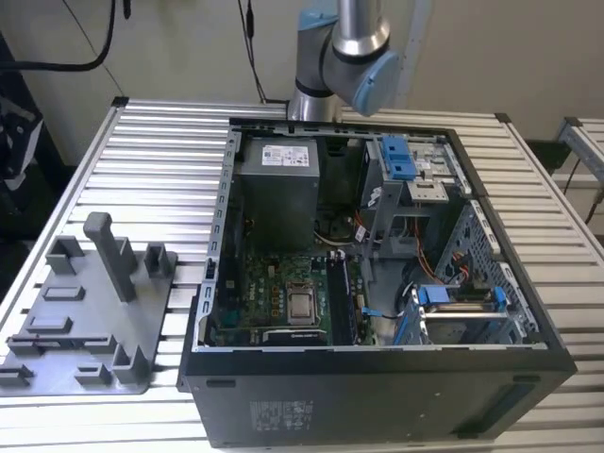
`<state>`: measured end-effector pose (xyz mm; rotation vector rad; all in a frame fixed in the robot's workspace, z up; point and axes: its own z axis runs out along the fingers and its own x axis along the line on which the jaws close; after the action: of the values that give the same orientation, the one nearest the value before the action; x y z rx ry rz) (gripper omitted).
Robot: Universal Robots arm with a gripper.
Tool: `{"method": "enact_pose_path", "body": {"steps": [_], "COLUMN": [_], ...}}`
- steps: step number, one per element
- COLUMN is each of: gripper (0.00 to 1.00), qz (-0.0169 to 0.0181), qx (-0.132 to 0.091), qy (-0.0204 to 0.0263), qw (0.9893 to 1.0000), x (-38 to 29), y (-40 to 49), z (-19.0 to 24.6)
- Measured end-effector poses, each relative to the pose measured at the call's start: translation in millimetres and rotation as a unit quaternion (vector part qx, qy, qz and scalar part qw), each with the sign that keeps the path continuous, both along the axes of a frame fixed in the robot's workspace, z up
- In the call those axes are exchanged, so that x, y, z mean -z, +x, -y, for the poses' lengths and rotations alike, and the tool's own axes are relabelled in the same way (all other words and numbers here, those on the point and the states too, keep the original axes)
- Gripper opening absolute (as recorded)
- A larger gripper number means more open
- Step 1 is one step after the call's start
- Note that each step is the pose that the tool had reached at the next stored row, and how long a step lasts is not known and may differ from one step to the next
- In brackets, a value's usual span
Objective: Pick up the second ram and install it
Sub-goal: 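Reach for the second ram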
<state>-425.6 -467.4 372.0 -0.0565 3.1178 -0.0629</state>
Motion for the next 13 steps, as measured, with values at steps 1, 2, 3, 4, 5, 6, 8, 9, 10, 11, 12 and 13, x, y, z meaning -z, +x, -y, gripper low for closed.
{"method": "enact_pose_path", "body": {"steps": [1,2,3,4,5,6,8,9,10,11,12,13], "gripper": [0.11,0.11,0.11,0.11,0.11,0.11,0.11,0.11,0.11,0.11,0.11,0.11], "qz": [0.0,0.0,0.0,0.0,0.0,0.0,-0.0001,-0.0001,0.0,-0.0001,-0.0001,-0.0002], "qx": [0.0,0.0,0.0,0.0,0.0,0.0,0.0,0.0,0.0,0.0,0.0,0.0], "qy": [0.0,0.0,0.0,0.0,0.0,0.0,-0.0001,-0.0003,-0.0003,-0.0003,-0.0004,-0.0003], "qw": [1.0,1.0,1.0,1.0,1.0,1.0,1.0,1.0,1.0,1.0,1.0,1.0], "x": [0.2,0.4,0.7,0.9,1.1,1.3,1.4,1.4,1.5,1.5,1.5,1.5], "y": [0.0,-0.1,-0.1,-0.1,-0.3,-0.5,-0.9,-1.0,-1.0,-1.0,-1.0,-1.0], "z": [3.3,6.1,8.8,11.0,12.9,14.5,16.5,16.6,16.7,16.7,16.7,16.8]}}
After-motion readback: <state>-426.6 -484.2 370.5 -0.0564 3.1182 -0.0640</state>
